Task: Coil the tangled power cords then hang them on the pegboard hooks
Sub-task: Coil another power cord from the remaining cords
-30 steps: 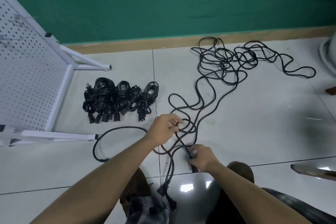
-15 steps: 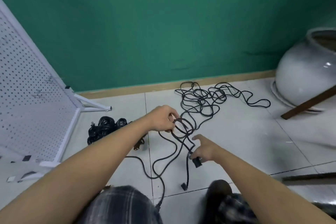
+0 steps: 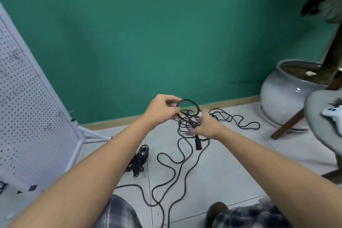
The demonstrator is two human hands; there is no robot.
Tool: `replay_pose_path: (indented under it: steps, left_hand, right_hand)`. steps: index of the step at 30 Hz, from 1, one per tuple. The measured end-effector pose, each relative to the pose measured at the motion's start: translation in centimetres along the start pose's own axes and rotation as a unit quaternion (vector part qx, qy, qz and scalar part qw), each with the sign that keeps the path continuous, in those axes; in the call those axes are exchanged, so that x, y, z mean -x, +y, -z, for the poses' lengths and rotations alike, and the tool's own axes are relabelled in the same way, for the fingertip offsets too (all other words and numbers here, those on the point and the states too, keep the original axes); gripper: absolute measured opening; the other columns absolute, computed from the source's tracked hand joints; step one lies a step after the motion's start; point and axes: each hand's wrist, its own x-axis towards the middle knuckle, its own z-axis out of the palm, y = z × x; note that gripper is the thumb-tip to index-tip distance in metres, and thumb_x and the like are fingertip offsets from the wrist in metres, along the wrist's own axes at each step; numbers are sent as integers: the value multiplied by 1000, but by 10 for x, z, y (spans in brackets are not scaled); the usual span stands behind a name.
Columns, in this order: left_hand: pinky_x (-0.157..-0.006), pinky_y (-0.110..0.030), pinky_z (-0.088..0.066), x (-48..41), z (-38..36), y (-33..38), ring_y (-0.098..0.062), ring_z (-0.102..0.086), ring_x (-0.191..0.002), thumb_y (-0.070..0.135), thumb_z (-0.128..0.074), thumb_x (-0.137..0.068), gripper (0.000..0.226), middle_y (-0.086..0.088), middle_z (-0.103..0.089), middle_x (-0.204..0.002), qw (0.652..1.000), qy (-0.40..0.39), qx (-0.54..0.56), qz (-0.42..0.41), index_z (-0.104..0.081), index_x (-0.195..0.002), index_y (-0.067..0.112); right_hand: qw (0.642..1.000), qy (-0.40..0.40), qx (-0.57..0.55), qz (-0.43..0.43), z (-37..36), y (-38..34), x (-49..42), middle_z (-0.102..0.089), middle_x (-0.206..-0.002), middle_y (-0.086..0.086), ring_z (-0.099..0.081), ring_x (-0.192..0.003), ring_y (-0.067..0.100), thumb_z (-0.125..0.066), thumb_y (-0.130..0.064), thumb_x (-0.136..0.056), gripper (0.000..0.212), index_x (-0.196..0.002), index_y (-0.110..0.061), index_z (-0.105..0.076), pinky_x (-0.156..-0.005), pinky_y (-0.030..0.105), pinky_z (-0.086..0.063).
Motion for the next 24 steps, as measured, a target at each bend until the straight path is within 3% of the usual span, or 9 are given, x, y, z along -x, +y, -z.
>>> replay_pose_path:
  steps: [2,3,7,9,11,13,16,19,24]
  left_hand:
    - [-86,-39,-64,3,-3,12,-22,-76,-76,-6,-67,-88,33,-1,-67,-82,998,-3,55,-8,-76,-115,11]
    - [-84,-37,-64,3,-4,18,-21,-76,-77,-7,-66,-89,33,-2,-67,-83,997,-7,81,-15,-75,-117,9]
    - [-77,-28,-62,1,-10,28,-21,-77,-82,-11,-65,-89,30,-10,-65,-97,985,23,170,-23,-75,-109,8]
    - [-75,-27,-62,-3,-14,25,-29,-78,-89,-11,-66,-89,28,-9,-65,-101,982,42,183,-20,-74,-102,12]
    - [-81,-33,-63,-11,-17,17,-30,-77,-92,-8,-66,-90,29,-4,-67,-103,986,64,156,-17,-74,-102,17]
    - [-90,-41,-62,-18,-18,7,-21,-78,-87,-2,-64,-93,36,4,-67,-111,992,85,83,-34,-71,-120,20]
    - [-98,-29,-51,-25,-15,-8,-8,-66,-104,13,-66,-97,44,6,-63,-125,984,82,-82,-136,-62,-140,24]
    - [-100,-22,-47,-34,-10,-17,-2,-56,-119,36,-78,-90,54,9,-63,-132,965,43,-158,-203,-63,-140,22]
    - [-90,-17,-52,-54,-6,-17,1,-65,-102,37,-82,-86,39,11,-72,-115,970,67,-141,-186,-75,-123,25]
  right_hand:
    - [998,36,-9,57,13,-11,7,-42,-155,12,-43,-142,29,-96,-35,-66,130,-162,-18,-10,-115,38,-39]
    - [995,59,3,83,19,-16,11,-47,-150,12,-46,-139,30,-95,-31,-69,125,-162,-20,-12,-112,37,-40]
    - [972,174,6,159,28,-15,6,-72,-92,0,-68,-89,23,-74,-13,-88,48,-131,-25,-54,-75,30,-48]
    - [966,192,33,170,25,-8,-3,-71,-85,0,-65,-84,25,-67,-13,-92,33,-123,-23,-60,-70,33,-45]
    - [963,176,81,187,23,-5,-13,-72,-86,1,-62,-84,26,-62,-15,-96,23,-119,-20,-62,-68,35,-39]
    - [966,142,63,205,27,-6,-19,-75,-87,-3,-62,-77,15,-57,-14,-99,16,-112,-18,-65,-68,32,-41]
    - [968,109,34,225,36,-7,-25,-75,-80,-8,-56,-61,0,-55,-13,-101,13,-104,-15,-68,-61,19,-38]
    - [970,87,13,226,39,-6,-31,-73,-75,-8,-52,-54,4,-55,-18,-103,16,-102,-21,-71,-58,24,-41]
    - [980,34,-56,186,45,-7,-45,-75,-79,-2,-64,-70,27,-65,-31,-97,13,-105,-24,-73,-69,39,-52]
